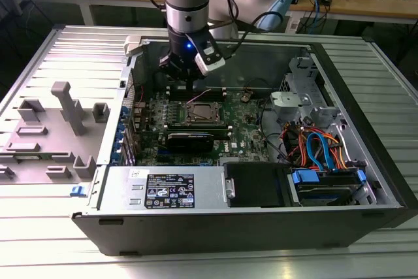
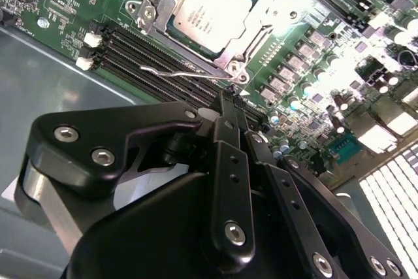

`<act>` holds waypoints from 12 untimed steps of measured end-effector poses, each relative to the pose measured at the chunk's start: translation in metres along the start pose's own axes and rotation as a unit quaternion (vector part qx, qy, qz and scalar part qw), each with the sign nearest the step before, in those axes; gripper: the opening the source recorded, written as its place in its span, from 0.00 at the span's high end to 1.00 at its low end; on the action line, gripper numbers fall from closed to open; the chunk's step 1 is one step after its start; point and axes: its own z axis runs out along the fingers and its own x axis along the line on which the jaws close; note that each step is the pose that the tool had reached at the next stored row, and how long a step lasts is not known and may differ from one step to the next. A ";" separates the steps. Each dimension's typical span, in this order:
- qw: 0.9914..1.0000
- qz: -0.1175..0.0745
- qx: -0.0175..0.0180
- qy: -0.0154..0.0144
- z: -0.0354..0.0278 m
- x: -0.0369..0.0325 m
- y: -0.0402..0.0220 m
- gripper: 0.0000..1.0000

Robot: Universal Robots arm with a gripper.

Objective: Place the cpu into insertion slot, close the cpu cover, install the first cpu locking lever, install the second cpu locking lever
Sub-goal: 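Install the first cpu locking lever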

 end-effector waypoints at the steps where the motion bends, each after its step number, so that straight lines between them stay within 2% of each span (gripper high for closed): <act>1: 1.000 0.000 0.000 0.000 0.0009 -0.0013 -0.0001 0.89; 7: 1.000 0.000 0.000 0.000 0.0073 -0.0126 -0.0013 0.89; 12: 1.000 0.000 0.000 0.000 0.0086 -0.0139 -0.0015 0.89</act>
